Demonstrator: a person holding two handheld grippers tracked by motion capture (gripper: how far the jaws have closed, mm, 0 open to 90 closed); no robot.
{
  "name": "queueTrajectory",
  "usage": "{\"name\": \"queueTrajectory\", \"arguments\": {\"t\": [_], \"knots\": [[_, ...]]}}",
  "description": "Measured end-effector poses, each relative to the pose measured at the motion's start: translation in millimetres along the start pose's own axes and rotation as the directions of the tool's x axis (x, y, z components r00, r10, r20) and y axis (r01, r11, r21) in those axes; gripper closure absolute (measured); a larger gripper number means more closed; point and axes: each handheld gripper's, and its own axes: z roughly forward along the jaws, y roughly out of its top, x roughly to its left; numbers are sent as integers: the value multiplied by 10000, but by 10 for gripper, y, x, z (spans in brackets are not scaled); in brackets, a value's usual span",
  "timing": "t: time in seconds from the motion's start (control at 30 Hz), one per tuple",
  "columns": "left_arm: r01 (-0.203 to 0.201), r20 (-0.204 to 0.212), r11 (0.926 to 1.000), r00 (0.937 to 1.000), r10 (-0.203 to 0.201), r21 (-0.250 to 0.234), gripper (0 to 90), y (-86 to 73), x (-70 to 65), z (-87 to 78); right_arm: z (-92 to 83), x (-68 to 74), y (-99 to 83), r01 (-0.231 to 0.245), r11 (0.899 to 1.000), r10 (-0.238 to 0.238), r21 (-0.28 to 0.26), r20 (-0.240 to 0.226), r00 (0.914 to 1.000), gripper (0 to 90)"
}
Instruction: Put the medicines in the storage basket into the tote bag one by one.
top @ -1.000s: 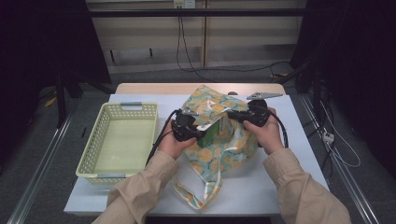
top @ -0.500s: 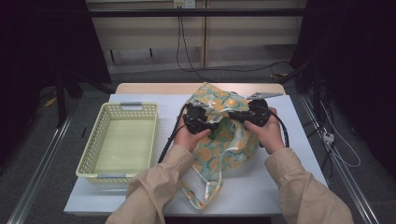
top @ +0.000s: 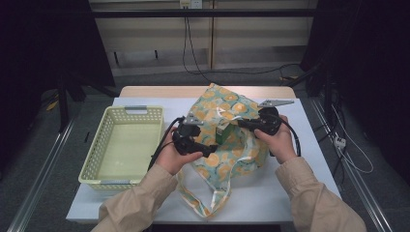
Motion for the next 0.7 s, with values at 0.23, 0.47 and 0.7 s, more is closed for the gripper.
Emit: {"name": "queueTrajectory", "arguments": {"t": [0.23, 0.47, 0.7], "knots": [[22, -99, 9993, 9999, -18, 373, 178, -275, -84, -76, -32, -48, -9, -37, 10000, 37, 0, 277, 9996, 875], [-134, 75, 9960, 9999, 128, 887, 211, -519, -154, 66, -33, -88, -18, -140, 9999, 142, -71, 346, 9993, 875], [-165, -860, 9887, 9959, 296, 1490, 246, -719, -135, 244, -22, -85, -29, -148, 9999, 150, -67, 298, 9994, 875]]}}
